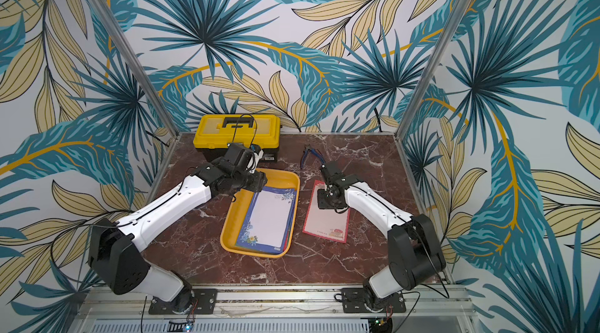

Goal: Take out the stationery paper from the storage box
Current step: Pick up the stationery paper from the storage box.

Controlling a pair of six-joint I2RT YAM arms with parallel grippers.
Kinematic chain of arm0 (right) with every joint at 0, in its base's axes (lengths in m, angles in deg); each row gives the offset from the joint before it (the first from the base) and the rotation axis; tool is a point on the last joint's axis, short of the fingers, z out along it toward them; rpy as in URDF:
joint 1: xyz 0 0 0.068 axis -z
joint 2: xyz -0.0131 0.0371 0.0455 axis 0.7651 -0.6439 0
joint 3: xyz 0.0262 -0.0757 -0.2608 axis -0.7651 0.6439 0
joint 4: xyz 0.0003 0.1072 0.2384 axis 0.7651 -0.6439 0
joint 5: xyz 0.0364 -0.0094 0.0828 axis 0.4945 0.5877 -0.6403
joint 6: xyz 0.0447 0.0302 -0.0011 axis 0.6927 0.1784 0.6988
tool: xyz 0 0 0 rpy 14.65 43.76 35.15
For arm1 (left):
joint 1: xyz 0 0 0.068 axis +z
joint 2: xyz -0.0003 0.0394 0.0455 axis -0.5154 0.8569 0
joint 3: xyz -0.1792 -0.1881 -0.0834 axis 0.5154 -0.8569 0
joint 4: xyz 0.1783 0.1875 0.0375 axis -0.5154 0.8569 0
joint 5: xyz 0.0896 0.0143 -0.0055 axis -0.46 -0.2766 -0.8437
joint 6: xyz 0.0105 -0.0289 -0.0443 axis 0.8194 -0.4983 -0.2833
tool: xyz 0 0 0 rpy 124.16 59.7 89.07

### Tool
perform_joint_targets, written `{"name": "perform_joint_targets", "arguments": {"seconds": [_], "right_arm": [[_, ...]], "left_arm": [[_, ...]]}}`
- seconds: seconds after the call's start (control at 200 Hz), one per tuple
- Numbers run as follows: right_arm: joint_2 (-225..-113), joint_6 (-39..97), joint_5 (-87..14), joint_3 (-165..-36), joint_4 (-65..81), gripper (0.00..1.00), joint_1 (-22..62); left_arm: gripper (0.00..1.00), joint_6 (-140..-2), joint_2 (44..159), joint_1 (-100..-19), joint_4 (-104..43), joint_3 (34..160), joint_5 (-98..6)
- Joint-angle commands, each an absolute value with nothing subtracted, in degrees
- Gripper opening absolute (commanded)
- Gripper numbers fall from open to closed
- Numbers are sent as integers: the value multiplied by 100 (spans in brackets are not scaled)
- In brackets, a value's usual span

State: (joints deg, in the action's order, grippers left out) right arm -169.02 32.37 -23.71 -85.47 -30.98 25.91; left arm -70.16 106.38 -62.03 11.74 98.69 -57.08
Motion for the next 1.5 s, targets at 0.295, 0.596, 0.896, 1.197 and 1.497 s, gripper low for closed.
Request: {"name": "perform_joint_targets", "arguments": {"seconds": [0.295, 0.596, 0.896, 1.197, 1.497], "right_arm": [[-16894, 4022, -3140, -8975, -2617, 38, 1857], [-17087, 4216, -3139, -9055, -2651, 36, 1467], [-17385, 4261, -3073, -9161, -2708, 36, 1245], [-17474, 4267, -3031, -9143, -2699, 36, 1214], [-17525, 4287, -3074, -9126, -2634, 36, 1199]], "left_arm": [[53, -7492, 11716, -5722, 1317, 9727, -4803], [52, -7519, 12194, -5643, 1317, 9640, -4910], [52, -7511, 12335, -5642, 1319, 9482, -4910], [52, -7519, 12441, -5640, 1328, 9380, -4882], [52, -7518, 12468, -5642, 1328, 9268, -4914]]}}
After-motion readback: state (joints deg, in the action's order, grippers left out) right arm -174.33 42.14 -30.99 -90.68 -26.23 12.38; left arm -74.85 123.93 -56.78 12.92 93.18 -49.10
